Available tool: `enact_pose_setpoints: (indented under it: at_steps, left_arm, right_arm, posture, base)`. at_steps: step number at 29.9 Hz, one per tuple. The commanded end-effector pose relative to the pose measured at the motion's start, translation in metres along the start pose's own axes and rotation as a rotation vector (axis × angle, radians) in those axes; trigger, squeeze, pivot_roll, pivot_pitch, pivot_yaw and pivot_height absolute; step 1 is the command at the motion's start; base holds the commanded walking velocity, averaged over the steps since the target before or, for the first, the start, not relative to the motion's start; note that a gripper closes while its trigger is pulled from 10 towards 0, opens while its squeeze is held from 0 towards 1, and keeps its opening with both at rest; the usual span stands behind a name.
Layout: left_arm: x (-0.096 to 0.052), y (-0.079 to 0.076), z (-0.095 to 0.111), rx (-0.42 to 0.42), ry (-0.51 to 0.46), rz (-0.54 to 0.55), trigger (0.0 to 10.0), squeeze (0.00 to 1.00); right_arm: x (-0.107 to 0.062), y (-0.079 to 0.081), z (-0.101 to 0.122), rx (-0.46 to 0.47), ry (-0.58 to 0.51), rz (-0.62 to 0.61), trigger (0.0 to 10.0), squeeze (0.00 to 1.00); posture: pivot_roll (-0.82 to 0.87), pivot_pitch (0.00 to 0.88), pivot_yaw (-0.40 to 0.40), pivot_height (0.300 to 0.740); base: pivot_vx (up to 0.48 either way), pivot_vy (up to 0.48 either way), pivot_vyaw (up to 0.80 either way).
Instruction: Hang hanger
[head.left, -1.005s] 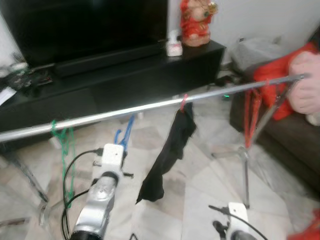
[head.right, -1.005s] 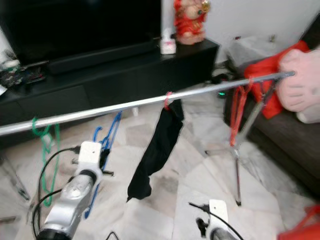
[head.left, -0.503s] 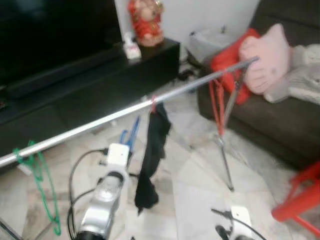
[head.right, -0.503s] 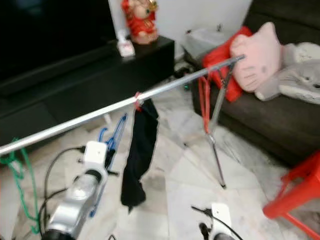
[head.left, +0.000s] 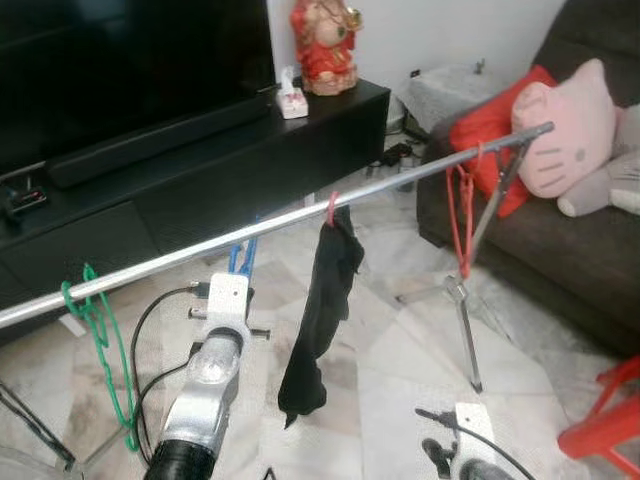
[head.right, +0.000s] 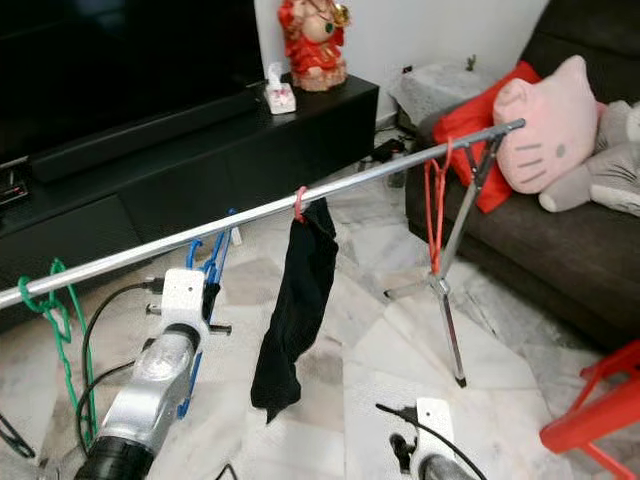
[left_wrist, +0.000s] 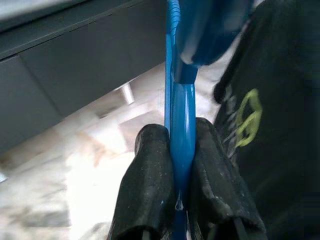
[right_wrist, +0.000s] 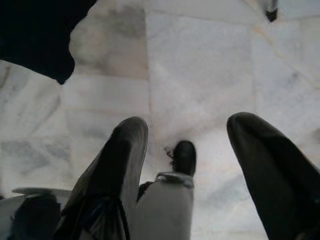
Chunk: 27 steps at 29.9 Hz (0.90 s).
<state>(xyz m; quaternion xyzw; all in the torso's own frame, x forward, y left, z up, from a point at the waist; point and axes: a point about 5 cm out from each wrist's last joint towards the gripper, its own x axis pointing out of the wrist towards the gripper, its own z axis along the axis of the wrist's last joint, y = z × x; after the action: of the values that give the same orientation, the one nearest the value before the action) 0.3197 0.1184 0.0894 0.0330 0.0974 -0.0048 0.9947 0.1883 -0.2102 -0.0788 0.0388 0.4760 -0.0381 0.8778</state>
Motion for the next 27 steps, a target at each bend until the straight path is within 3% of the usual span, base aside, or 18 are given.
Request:
enact_pose_setpoints:
  at_steps: [1,7,12,20,27]
  left_arm:
    - [0.001,0.008,-0.006,0.004,0.037,0.035,10.0,0.0]
    - [0.007,0.006,-0.01,-0.01,0.064,0.044,10.0,0.0]
    - [0.018,0.019,-0.004,-0.123,0.047,0.168,10.0,0.0]
    - [0.002,0.052,-0.006,-0.111,-0.04,0.222,10.0,0.0]
    - [-0.004,0.065,-0.012,-0.099,-0.047,0.257,10.0,0.0]
  right_arm:
    - [0.001,0.003,0.001,-0.001,0.001,0.007,10.0,0.0]
    - [0.001,0.004,0.001,-0.003,0.002,0.007,10.0,0.0]
    - [0.001,0.004,0.001,-0.002,0.0,0.008,10.0,0.0]
    - [0.001,0.003,0.0,-0.002,0.001,0.007,10.0,0.0]
    - [0.0,0.002,0.0,-0.009,0.004,0.008,10.0,0.0]
  posture:
    - [-0.09,0.0,0.072,0.74]
    - [-0.1,0.0,0.074,0.74]
    - [-0.11,0.0,0.081,0.74]
    - [-0.1,0.0,0.073,0.74]
    - [-0.09,0.0,0.067,0.74]
  base:
    - [0.0,0.0,0.0]
    - [0.0,0.0,0.0]
    - [0.0,0.0,0.0]
    - [0.0,0.0,0.0]
    - [0.0,0.0,0.0]
